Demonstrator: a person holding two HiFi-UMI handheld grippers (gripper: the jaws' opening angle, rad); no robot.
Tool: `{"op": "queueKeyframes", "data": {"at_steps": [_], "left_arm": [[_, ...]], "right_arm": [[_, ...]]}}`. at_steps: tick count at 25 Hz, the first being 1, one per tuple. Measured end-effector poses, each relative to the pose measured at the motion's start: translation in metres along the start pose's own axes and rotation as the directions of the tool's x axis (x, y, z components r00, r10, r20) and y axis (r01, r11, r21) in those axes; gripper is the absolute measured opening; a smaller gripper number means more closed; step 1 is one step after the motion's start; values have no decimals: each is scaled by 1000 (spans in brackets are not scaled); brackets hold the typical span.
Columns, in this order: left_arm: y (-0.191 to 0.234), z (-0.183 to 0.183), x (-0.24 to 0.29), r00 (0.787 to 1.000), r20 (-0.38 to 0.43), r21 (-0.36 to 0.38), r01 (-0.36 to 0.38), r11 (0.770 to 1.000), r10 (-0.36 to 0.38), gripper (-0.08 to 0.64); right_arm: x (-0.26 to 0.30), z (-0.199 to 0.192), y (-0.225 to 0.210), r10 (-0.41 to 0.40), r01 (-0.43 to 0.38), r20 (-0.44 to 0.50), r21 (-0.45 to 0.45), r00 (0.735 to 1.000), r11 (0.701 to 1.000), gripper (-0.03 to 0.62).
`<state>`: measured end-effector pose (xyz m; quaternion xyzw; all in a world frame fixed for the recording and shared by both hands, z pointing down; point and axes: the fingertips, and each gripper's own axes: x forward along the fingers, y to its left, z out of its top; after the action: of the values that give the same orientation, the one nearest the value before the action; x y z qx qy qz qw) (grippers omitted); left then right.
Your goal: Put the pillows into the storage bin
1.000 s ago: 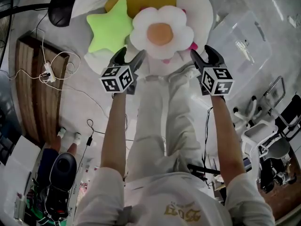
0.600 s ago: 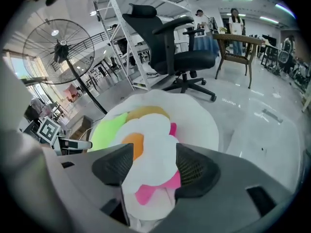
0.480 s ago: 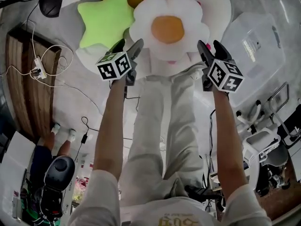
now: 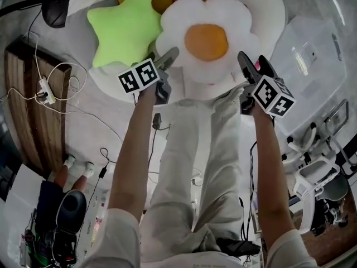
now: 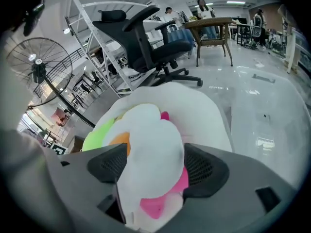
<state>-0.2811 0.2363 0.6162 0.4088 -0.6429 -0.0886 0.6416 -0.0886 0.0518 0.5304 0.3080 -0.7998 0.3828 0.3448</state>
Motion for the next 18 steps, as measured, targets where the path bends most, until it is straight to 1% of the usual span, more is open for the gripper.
{"op": "queueKeyframes", "data": {"at_steps": [2,4,5,6,8,9,12,14,18], "left_arm": [[-1,-1,7,1000,2,-31,15,999,-15,472],[-5,0,15,999,-12,-26,34,999,-34,457],[-7,0,18,999,-30,-5,32,999,-32,426],[-7,0,21,998,-53,24,21,999,-20,374],[-8,-2,21,996,-92,78,-8,997,15,339],[-8,-2,20,994,-103,90,-17,996,26,330],[-10,-1,15,993,-111,96,-27,995,38,318],[-12,0,11,993,-106,110,-33,993,44,312],[-16,2,2,994,-93,151,-40,988,55,301]], "right_arm": [[1,-2,0,2,-2,5,12,1000,1000,360],[6,-4,-1,-11,11,-1,10,1000,1000,360],[9,-6,-4,-31,31,-13,3,999,1000,350],[12,-9,-8,-55,54,-30,-6,998,998,318],[14,-14,-12,-76,75,-60,-18,995,997,282],[14,-15,-12,-77,76,-67,-19,995,997,271],[13,-14,-9,-79,76,-74,-41,994,996,255],[12,-14,-8,-86,81,-78,-59,993,995,250],[10,-16,-7,-89,83,-83,-66,993,994,245]]}}
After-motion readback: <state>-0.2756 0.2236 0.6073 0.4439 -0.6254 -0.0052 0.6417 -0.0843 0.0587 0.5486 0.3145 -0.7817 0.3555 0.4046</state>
